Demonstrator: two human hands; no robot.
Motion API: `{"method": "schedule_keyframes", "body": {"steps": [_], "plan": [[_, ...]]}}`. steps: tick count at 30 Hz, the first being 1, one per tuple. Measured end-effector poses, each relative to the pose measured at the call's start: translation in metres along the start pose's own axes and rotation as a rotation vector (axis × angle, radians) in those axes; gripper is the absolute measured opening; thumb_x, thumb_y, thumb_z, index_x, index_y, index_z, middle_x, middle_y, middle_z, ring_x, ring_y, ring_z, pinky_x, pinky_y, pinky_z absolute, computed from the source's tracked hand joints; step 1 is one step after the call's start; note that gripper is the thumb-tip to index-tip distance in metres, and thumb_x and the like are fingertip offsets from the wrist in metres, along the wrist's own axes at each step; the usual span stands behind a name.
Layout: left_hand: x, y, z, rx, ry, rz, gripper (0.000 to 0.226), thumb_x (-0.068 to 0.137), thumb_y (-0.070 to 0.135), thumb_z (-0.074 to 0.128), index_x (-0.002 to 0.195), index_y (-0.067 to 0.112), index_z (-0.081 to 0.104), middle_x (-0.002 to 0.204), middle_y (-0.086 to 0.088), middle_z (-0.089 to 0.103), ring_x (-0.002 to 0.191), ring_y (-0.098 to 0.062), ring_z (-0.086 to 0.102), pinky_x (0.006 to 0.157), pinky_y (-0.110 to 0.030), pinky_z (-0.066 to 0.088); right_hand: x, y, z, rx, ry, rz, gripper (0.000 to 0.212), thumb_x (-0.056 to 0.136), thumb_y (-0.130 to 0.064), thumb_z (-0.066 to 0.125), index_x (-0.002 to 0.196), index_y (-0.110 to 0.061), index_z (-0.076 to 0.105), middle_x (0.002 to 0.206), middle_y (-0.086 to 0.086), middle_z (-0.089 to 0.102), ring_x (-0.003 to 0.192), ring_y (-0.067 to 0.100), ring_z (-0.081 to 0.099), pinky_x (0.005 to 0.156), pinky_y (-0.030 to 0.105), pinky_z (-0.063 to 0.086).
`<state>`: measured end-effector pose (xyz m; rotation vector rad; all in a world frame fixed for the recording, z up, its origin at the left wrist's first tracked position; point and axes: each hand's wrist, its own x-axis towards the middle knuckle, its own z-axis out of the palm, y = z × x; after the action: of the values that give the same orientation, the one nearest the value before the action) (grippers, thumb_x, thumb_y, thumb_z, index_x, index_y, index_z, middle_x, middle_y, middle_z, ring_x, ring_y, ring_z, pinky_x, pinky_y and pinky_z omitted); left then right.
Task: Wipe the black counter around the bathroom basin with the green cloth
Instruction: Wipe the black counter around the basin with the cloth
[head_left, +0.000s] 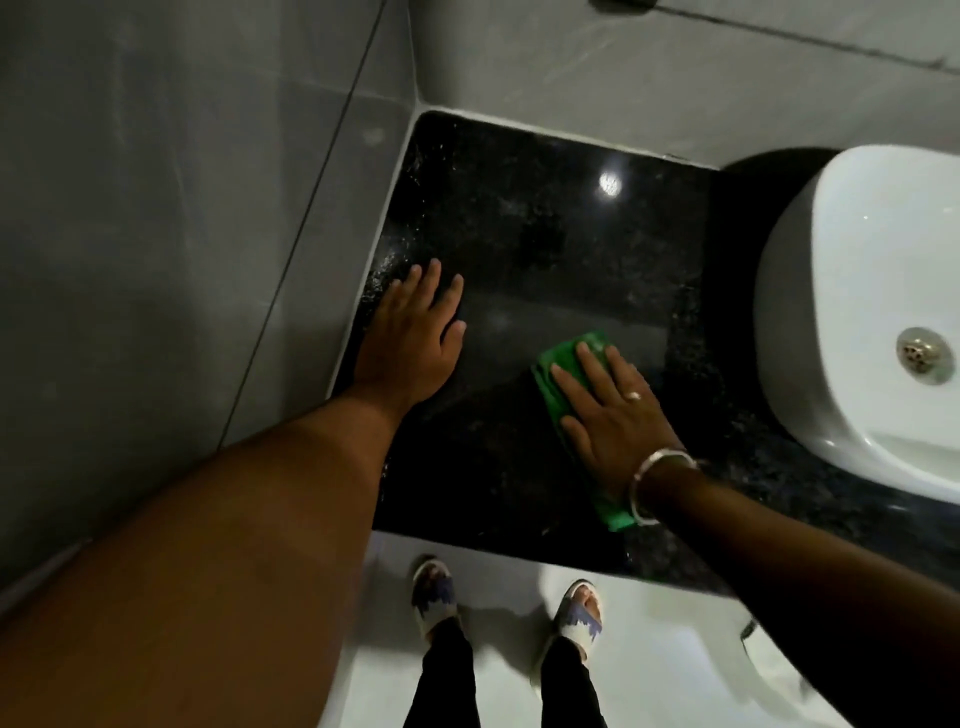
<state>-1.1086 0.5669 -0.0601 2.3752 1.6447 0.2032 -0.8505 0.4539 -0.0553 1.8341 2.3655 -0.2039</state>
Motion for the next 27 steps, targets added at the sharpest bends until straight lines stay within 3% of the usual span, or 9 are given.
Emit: {"method": "schedule_keyframes", "body": {"steps": [5, 15, 18, 21, 27], "plan": [[0.002, 0.0, 0.004, 0.03, 0.015, -0.051, 0.066, 0.098, 0.041, 0.041, 0.154, 0.009, 0.026, 0.163, -0.016, 0.02, 0.151, -0.032, 0.016, 0.124, -0.046, 0.012, 0.101, -0.014, -0.015, 0.116, 0.075, 0.246, 0.06, 0.095, -0.046, 0.032, 0.151, -0.029, 0.017, 0.16, 0.013, 0.013, 0.145, 0.039, 0.004, 0.117, 0.051, 0.011], [0.001, -0.002, 0.012, 0.061, 0.085, -0.054, 0.07, 0.095, 0.044, 0.039, 0.153, 0.005, 0.03, 0.162, -0.014, 0.024, 0.15, -0.03, 0.023, 0.122, -0.044, 0.017, 0.29, -0.036, -0.061, 0.25, 0.059, 0.364, 0.057, 0.099, -0.044, 0.025, 0.152, -0.026, 0.012, 0.161, 0.013, 0.001, 0.145, 0.04, -0.003, 0.116, 0.05, 0.002], [0.0, -0.001, 0.009, 0.068, 0.082, -0.049, 0.069, 0.096, 0.043, 0.039, 0.153, 0.005, 0.03, 0.162, -0.014, 0.024, 0.15, -0.031, 0.023, 0.123, -0.044, 0.017, 0.277, -0.02, -0.071, 0.407, 0.126, 0.293, 0.062, 0.098, -0.047, 0.031, 0.152, -0.024, 0.012, 0.161, 0.014, 0.003, 0.146, 0.038, -0.001, 0.117, 0.049, 0.004], [0.0, 0.001, 0.007, 0.063, 0.058, -0.052, 0.068, 0.097, 0.041, 0.042, 0.153, 0.005, 0.028, 0.162, -0.015, 0.022, 0.15, -0.031, 0.021, 0.123, -0.045, 0.016, 0.228, 0.016, -0.061, 0.423, 0.263, 0.388, 0.066, 0.095, -0.052, 0.037, 0.151, -0.019, 0.02, 0.158, 0.02, 0.014, 0.144, 0.042, 0.01, 0.114, 0.052, 0.01], [0.001, 0.002, 0.004, 0.053, 0.022, -0.079, 0.07, 0.095, 0.043, 0.039, 0.153, 0.004, 0.029, 0.162, -0.015, 0.023, 0.15, -0.033, 0.023, 0.123, -0.047, 0.017, 0.184, 0.047, -0.038, 0.357, 0.045, 0.471, 0.064, 0.097, -0.055, 0.022, 0.152, -0.023, 0.014, 0.161, 0.012, 0.003, 0.146, 0.036, 0.0, 0.117, 0.05, -0.001]]}}
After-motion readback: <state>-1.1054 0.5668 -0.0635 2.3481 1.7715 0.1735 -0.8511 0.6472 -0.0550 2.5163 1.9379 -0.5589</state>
